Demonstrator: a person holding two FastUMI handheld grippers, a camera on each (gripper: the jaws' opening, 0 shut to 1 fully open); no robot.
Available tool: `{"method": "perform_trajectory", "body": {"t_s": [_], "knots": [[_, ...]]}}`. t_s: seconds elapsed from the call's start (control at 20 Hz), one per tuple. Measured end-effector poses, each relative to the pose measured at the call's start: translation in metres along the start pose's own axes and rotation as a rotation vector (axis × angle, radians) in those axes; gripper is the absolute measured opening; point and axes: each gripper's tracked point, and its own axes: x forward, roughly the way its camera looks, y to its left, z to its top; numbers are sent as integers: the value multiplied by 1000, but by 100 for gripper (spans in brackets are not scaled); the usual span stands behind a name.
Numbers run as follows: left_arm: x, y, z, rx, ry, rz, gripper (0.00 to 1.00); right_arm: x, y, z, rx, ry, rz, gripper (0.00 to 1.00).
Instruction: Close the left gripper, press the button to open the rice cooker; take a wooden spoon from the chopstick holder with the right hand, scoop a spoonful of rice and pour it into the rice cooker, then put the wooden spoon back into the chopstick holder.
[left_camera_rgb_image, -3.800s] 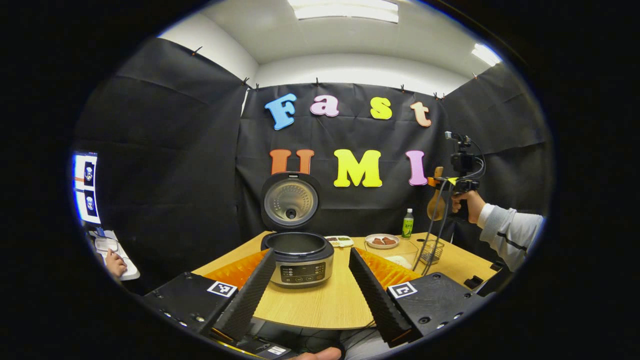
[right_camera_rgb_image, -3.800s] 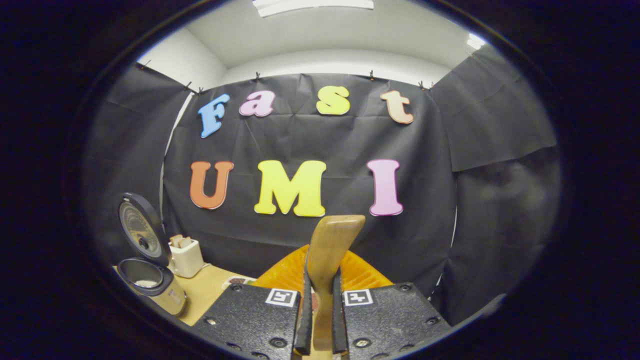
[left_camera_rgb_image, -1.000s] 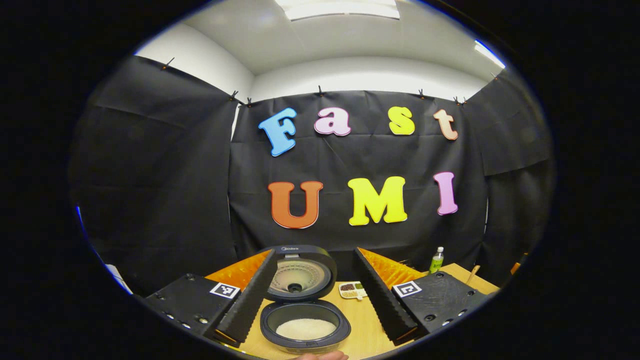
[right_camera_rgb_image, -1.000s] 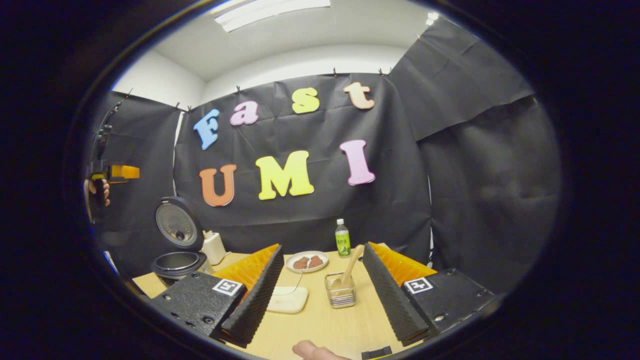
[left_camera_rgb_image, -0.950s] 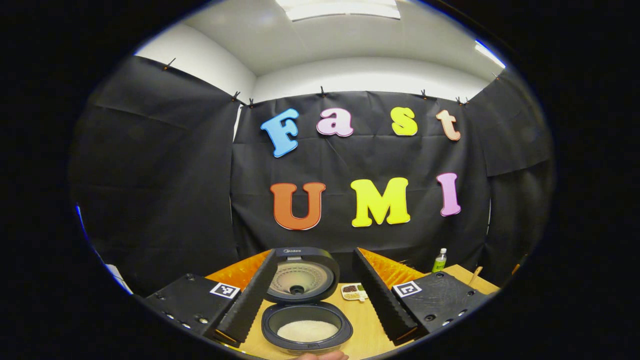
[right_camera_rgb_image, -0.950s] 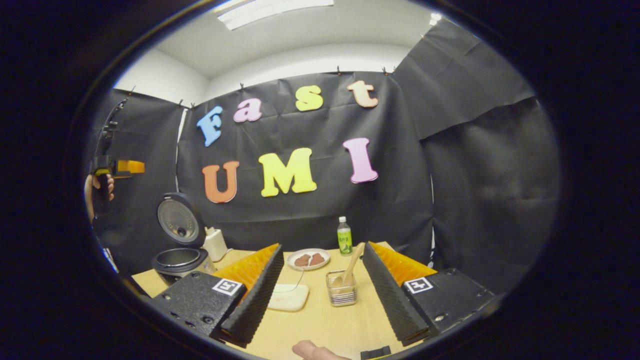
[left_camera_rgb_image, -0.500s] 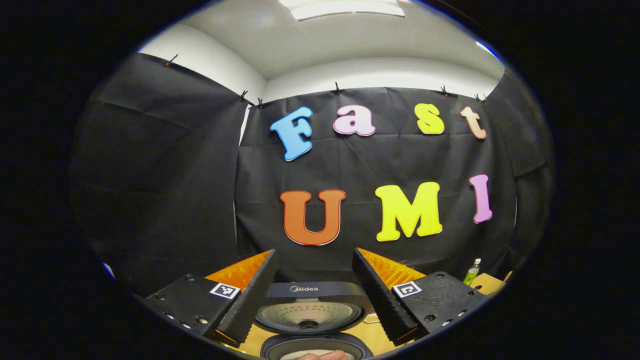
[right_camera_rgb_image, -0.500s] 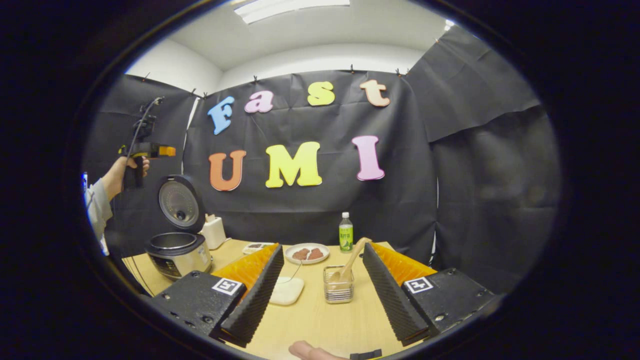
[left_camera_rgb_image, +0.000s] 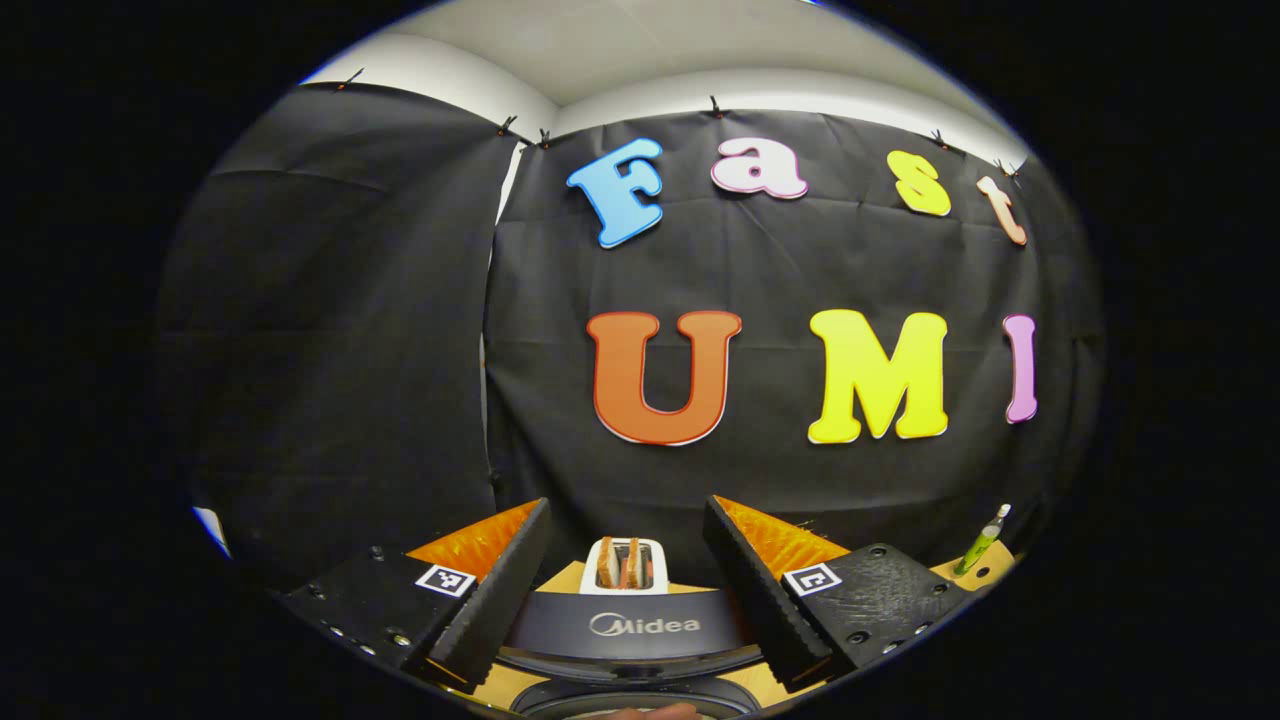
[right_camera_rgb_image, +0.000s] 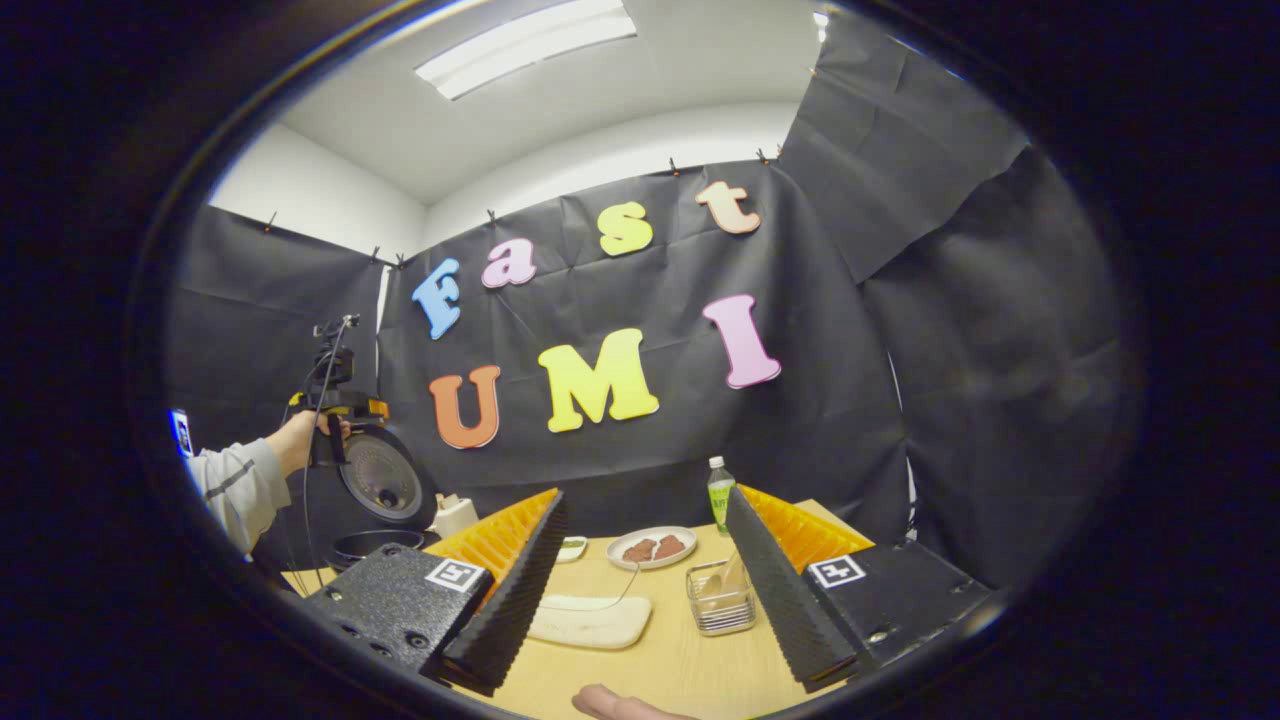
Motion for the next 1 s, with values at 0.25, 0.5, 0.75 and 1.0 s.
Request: {"method": "perform_trajectory", "body": {"t_s": [0.25,0.5,0.75,1.0], "knots": [[-21,-4,-8,-55,39,-48,100,-5,-12,-4,-8,40,-35,98],[-54,-4,-17,-46,59,-56,100,-30,-15,0,-9,60,-59,100],[-82,-10,-52,-38,141,-60,100,-60,-10,13,22,63,-62,100],[-108,-14,-91,-17,198,-64,100,-83,-8,24,16,64,-69,100]]}}
